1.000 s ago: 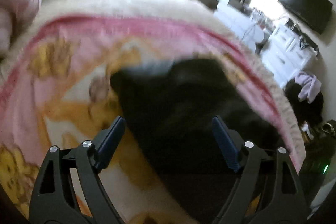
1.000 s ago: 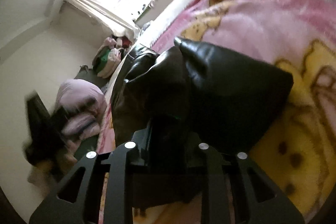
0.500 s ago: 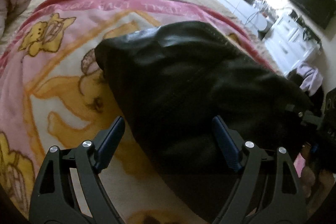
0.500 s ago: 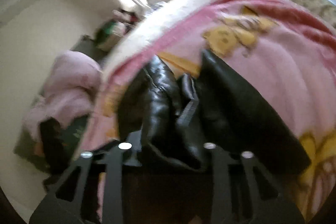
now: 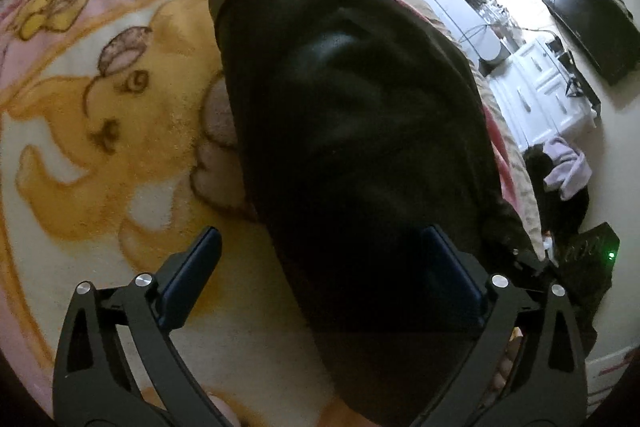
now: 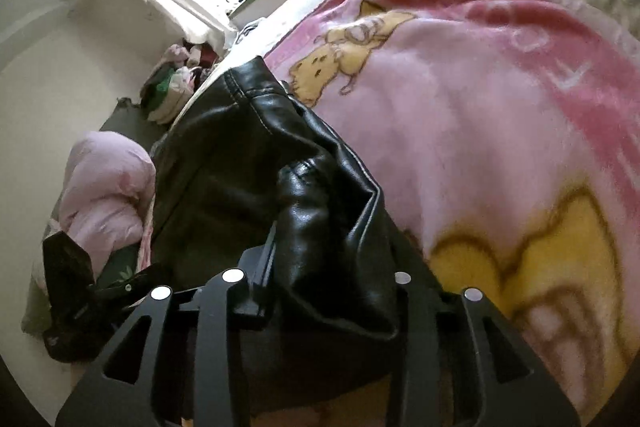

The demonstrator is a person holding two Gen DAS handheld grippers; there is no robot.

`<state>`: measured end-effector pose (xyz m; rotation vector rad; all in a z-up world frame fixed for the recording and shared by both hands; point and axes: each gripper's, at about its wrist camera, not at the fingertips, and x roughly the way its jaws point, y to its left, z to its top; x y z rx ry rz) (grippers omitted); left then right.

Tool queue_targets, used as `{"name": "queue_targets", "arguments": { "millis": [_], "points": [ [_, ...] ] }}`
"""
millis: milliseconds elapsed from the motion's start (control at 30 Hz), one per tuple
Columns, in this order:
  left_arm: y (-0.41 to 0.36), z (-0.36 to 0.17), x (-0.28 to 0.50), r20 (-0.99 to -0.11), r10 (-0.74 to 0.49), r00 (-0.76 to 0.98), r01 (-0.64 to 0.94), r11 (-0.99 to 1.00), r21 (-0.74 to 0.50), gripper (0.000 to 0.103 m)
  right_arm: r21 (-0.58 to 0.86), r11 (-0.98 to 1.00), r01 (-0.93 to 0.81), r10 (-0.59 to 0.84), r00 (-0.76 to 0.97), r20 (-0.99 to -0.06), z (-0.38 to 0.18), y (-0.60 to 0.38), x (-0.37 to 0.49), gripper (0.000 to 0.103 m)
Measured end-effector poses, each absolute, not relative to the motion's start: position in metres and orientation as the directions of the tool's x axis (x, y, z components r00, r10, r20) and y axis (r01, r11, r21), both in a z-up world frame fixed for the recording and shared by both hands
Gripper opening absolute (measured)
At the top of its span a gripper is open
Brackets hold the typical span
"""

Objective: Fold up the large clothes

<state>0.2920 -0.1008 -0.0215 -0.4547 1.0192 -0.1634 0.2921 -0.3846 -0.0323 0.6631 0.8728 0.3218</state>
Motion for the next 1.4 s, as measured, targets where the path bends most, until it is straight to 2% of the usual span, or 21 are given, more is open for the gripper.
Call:
{"name": "queue_targets", "arguments": {
  "millis": [33, 133, 167, 200, 300, 333, 367, 500, 567, 867, 1000, 1067, 1200, 1233, 1267, 1400],
  "points": [
    [-0.1, -0.022, 0.293, -0.783, -0.344, 0.518, -0.077, 0.893, -0.443, 0.095, 0.646, 0.763, 0.002, 0.509, 0.615, -0.603, -0.03, -0.386, 0.29, 0.041],
    [-0.092, -0.024, 0.29, -0.77, -0.375, 0.515, -0.102, 0.866, -0.49, 0.095, 0.602, 0.799, -0.001, 0.466, 0.634, -0.617, -0.018, -0.389, 0.282, 0.071],
    [-0.088, -0.024, 0.287, -0.766, -0.377, 0.52, -0.12, 0.856, -0.503, 0.095, 0.559, 0.829, 0.012, 0.419, 0.649, -0.635, -0.012, -0.391, 0.277, 0.084],
    [-0.085, -0.025, 0.286, -0.763, -0.378, 0.524, -0.128, 0.851, -0.51, 0.095, 0.534, 0.845, 0.009, 0.399, 0.654, -0.642, -0.009, -0.393, 0.275, 0.088],
    [-0.08, -0.03, 0.284, -0.753, -0.403, 0.52, -0.139, 0.83, -0.54, 0.095, 0.557, 0.83, 0.001, 0.441, 0.611, -0.658, -0.024, -0.396, 0.281, 0.085],
    [-0.079, -0.032, 0.284, -0.753, -0.406, 0.518, -0.139, 0.828, -0.542, 0.095, 0.58, 0.815, 0.004, 0.467, 0.588, -0.66, -0.032, -0.397, 0.282, 0.081],
    [-0.079, -0.033, 0.284, -0.753, -0.407, 0.516, -0.14, 0.828, -0.543, 0.095, 0.626, 0.78, 0.001, 0.517, 0.561, -0.646, -0.04, -0.398, 0.286, 0.07],
    [-0.082, -0.03, 0.287, -0.757, -0.404, 0.513, -0.132, 0.835, -0.534, 0.095, 0.708, 0.706, 0.019, 0.595, 0.526, -0.608, -0.053, -0.4, 0.285, 0.058],
    [-0.081, -0.027, 0.291, -0.763, -0.397, 0.51, -0.124, 0.844, -0.521, 0.095, 0.75, 0.66, 0.045, 0.623, 0.525, -0.58, -0.056, -0.398, 0.277, 0.056],
    [-0.069, -0.009, 0.311, -0.821, -0.27, 0.504, -0.053, 0.939, -0.341, 0.095, 0.69, 0.723, 0.027, 0.575, 0.53, -0.624, -0.037, -0.323, 0.233, 0.059],
    [-0.075, -0.003, 0.304, -0.819, -0.259, 0.512, -0.004, 0.953, -0.303, 0.095, 0.638, 0.77, 0.032, 0.523, 0.541, -0.659, -0.021, -0.332, 0.23, 0.083],
    [-0.075, 0.001, 0.298, -0.815, -0.243, 0.526, 0.01, 0.96, -0.28, 0.095, 0.595, 0.803, 0.025, 0.472, 0.583, -0.661, -0.006, -0.338, 0.228, 0.088],
    [-0.076, 0.005, 0.29, -0.812, -0.206, 0.547, 0.031, 0.974, -0.226, 0.095, 0.46, 0.888, -0.02, 0.335, 0.714, -0.615, 0.036, -0.347, 0.232, 0.086],
    [-0.077, 0.005, 0.29, -0.812, -0.198, 0.55, 0.032, 0.976, -0.216, 0.095, 0.438, 0.897, -0.05, 0.333, 0.728, -0.6, 0.045, -0.344, 0.237, 0.082],
    [-0.079, 0.004, 0.288, -0.811, -0.193, 0.552, 0.033, 0.977, -0.21, 0.095, 0.401, 0.912, -0.093, 0.334, 0.734, -0.591, 0.055, -0.336, 0.247, 0.075],
    [-0.082, 0.003, 0.284, -0.809, -0.167, 0.564, 0.039, 0.984, -0.176, 0.095, 0.259, 0.946, -0.193, 0.315, 0.732, -0.604, 0.075, -0.298, 0.292, 0.072]
  ]
}}
